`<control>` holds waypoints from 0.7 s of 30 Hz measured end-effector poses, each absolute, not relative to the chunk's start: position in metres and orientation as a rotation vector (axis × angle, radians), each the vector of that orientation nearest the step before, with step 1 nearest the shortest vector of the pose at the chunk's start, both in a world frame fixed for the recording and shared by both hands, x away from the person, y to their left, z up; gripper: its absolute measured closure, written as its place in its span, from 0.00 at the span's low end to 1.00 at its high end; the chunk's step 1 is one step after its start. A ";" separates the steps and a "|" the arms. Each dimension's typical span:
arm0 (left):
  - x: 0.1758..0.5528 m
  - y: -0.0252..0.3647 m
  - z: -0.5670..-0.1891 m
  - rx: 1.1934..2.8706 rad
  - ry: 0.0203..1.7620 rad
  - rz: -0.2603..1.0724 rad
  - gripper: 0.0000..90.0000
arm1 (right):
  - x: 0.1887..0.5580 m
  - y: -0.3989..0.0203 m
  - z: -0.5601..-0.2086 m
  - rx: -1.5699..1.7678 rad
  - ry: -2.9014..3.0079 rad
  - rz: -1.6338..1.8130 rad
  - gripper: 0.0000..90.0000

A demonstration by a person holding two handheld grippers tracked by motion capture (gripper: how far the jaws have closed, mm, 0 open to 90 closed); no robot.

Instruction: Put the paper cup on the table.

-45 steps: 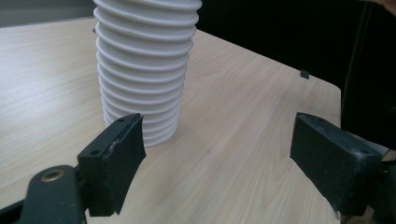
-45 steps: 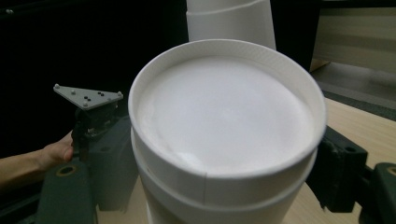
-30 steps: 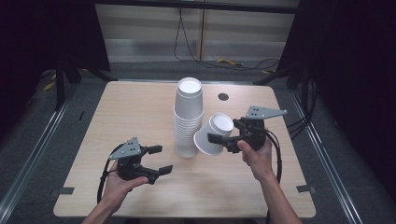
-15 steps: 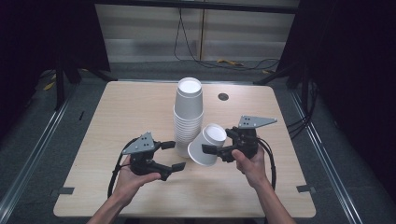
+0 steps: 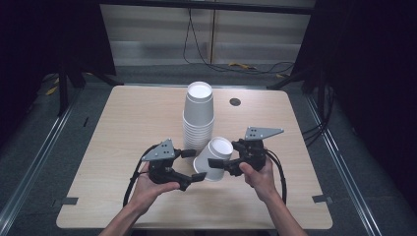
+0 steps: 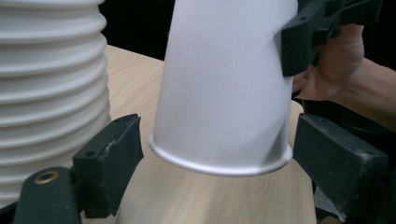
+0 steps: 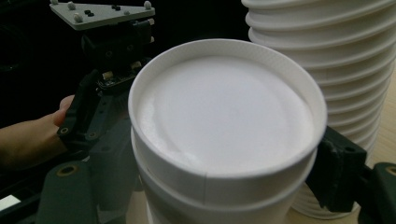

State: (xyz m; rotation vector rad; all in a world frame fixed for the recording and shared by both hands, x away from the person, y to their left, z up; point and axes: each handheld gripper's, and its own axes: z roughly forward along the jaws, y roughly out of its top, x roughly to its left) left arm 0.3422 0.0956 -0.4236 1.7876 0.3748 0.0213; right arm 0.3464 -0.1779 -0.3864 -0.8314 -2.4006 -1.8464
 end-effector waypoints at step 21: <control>0.341 0.088 -0.429 1.798 0.360 -0.041 0.08 | 0.342 -0.158 -0.387 -0.711 -2.372 -1.851 0.26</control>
